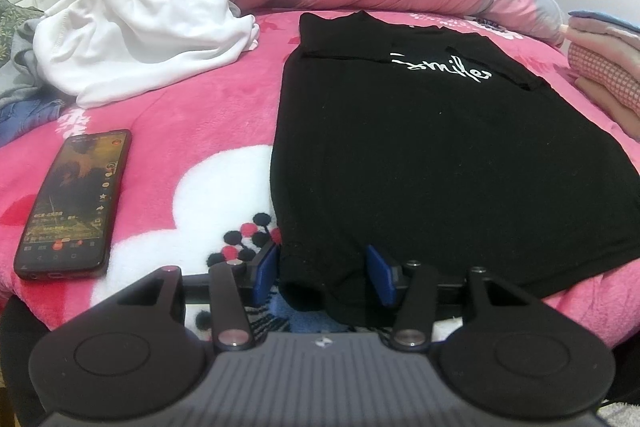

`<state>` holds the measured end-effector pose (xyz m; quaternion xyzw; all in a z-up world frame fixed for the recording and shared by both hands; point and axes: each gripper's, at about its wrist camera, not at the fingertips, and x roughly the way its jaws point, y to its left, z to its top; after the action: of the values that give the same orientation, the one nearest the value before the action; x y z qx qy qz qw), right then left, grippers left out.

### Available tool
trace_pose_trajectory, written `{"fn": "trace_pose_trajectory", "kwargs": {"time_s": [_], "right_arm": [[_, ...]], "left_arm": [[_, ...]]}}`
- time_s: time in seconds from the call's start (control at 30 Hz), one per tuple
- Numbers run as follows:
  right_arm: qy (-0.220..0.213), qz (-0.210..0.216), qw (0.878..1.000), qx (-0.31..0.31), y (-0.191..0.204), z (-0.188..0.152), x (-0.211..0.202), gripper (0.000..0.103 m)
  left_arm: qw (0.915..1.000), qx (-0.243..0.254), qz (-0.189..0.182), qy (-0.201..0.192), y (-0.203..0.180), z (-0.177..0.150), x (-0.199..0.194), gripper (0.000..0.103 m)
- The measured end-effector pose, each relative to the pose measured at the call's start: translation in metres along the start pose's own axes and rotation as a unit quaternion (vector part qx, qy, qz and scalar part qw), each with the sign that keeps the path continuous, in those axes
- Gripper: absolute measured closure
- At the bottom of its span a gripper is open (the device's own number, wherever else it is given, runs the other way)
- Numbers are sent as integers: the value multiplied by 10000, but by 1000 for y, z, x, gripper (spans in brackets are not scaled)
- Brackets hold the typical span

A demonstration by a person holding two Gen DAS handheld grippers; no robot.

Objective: Fold clothes

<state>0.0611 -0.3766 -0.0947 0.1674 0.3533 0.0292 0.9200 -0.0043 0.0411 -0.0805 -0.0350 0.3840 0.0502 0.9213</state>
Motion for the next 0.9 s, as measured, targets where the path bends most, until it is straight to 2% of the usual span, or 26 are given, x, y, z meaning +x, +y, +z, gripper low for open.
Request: {"fn": "trace_pose_trajectory", "kwargs": {"time_s": [0.9], "right_arm": [[5,31,10000,-3,1,0,0,22]], "left_arm": [[10000,18,15,5,-1,0,0,52]]}}
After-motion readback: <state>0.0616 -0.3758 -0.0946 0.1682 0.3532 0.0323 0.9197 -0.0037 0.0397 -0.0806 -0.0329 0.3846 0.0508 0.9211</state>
